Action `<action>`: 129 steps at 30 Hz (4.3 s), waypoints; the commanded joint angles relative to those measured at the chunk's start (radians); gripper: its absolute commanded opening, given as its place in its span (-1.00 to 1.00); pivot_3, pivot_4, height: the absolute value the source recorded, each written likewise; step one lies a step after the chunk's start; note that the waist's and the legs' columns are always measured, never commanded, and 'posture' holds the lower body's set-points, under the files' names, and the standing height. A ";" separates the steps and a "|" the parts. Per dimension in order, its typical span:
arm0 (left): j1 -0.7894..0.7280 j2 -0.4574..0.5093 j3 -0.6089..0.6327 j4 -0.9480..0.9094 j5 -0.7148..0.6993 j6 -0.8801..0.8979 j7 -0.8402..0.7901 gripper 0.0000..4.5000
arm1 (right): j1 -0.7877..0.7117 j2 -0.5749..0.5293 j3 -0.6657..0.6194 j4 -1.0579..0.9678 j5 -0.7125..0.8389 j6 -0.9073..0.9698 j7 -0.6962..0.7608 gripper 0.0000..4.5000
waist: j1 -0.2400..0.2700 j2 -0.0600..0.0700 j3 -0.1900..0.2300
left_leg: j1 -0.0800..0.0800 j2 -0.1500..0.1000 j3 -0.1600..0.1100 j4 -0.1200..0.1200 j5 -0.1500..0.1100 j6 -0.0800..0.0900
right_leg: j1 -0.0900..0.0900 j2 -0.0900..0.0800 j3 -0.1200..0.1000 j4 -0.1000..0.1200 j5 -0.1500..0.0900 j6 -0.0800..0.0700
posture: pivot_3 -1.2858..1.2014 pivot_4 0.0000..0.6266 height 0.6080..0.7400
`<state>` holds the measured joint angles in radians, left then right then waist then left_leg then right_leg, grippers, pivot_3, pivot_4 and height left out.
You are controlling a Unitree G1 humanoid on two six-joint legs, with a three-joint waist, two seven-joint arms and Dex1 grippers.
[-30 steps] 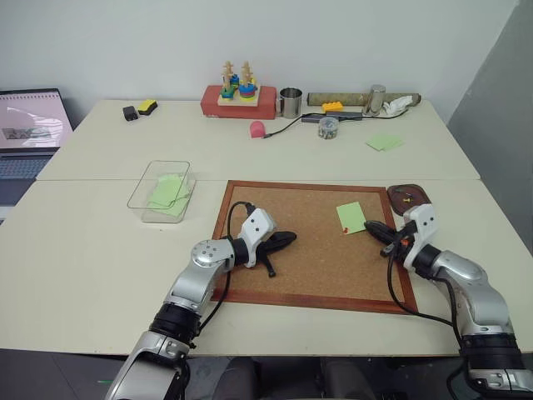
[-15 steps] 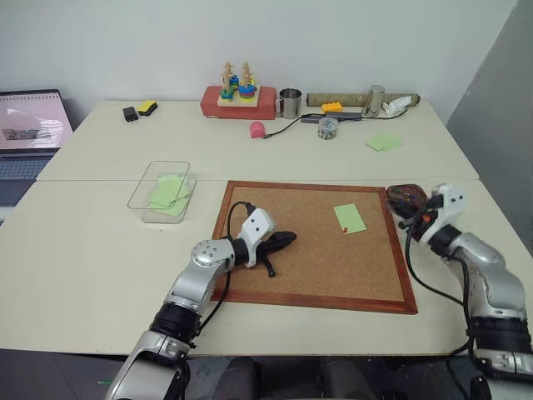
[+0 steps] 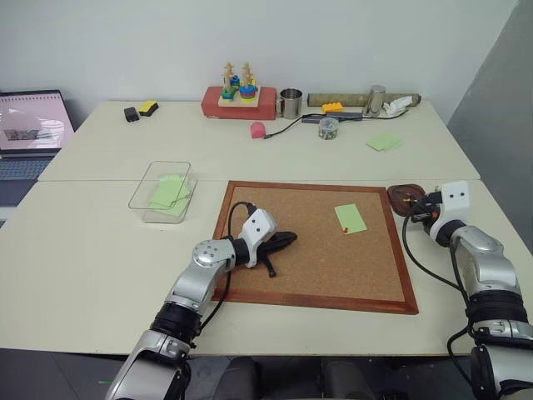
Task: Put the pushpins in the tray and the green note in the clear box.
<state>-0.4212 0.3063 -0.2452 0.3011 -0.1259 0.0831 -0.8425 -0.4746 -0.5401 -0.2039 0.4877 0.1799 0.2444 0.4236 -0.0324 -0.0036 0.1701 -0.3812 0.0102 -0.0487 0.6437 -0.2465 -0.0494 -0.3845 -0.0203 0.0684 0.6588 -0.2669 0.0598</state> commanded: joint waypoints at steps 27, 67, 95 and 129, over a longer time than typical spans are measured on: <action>0.019 -0.021 -0.041 0.124 0.061 -0.005 0.005 -1.00 | 0.245 -0.059 0.056 -0.656 0.198 0.058 0.325 0.50 | 0.004 0.001 -0.001 | 0.000 -0.001 -0.001 0.001 0.000 0.000 | 0.001 0.000 0.000 -0.001 0.000 0.001 | 0.03 -0.52 1.00; 0.024 -0.020 -0.043 0.136 0.077 -0.026 0.004 -1.00 | 0.217 0.091 0.190 -0.375 0.085 -0.038 0.298 0.09 | 0.006 0.001 -0.001 | 0.000 -0.003 -0.006 0.000 0.000 0.000 | 0.009 0.000 0.000 -0.013 0.001 0.002 | 0.03 -0.52 1.00; -0.022 -0.068 0.059 0.041 -0.044 0.079 0.017 -1.00 | 0.184 -0.024 0.212 -0.680 0.066 -0.058 0.369 -1.00 | 0.006 -0.001 0.000 | -0.001 -0.003 -0.006 0.000 0.000 0.000 | 0.008 0.000 0.000 -0.013 0.000 0.000 | 0.03 -0.52 1.00; -0.121 -0.296 0.429 -0.309 -0.853 0.839 0.272 -0.05 | 0.091 -0.068 0.351 -0.727 -0.212 -0.506 0.367 -1.00 | 0.003 -0.020 0.014 | -0.019 -0.002 -0.007 0.000 -0.001 -0.002 | -0.009 0.000 -0.001 -0.012 0.005 0.001 | 0.03 -0.52 1.00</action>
<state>-0.5231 0.0145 0.1876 0.0040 -0.9559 0.9316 -0.5573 -0.3651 -0.6110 0.1526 -0.1943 -0.0294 -0.2448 0.8029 -0.0289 -0.0237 0.1843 -0.4004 0.0083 -0.0559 0.6439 -0.2471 -0.0514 -0.3936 -0.0200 0.0674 0.6464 -0.2617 0.0609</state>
